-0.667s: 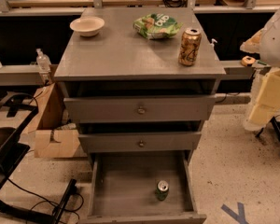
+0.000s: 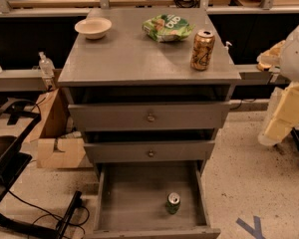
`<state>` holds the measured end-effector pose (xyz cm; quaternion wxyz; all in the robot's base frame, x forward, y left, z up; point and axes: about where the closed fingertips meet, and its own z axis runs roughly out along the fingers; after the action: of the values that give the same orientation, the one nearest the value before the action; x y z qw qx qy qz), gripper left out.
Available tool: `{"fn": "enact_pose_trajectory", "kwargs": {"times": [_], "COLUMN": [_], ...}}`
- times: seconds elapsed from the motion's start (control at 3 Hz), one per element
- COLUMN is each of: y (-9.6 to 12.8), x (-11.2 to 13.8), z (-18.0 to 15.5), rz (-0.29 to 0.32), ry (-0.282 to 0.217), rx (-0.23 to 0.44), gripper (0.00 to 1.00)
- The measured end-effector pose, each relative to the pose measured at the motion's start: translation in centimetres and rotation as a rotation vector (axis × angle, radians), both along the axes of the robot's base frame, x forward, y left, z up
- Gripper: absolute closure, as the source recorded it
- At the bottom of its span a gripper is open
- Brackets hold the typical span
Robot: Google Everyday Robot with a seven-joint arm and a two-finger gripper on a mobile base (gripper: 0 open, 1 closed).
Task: Pick green can from bottom drawer and place on counter
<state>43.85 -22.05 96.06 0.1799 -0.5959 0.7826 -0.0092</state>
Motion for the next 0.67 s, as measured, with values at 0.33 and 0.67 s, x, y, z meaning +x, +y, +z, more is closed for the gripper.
{"fn": "enact_pose_trajectory", "kwargs": {"times": [0.33, 0.67], "y": [-1.0, 0.2], "x": [-0.1, -1.4], "z": [-5.1, -15.7], "rz": [0.003, 0.035], "ry": [0.017, 0.053], "rx": [0.137, 0.375], "gripper": [0.00, 0.00]}}
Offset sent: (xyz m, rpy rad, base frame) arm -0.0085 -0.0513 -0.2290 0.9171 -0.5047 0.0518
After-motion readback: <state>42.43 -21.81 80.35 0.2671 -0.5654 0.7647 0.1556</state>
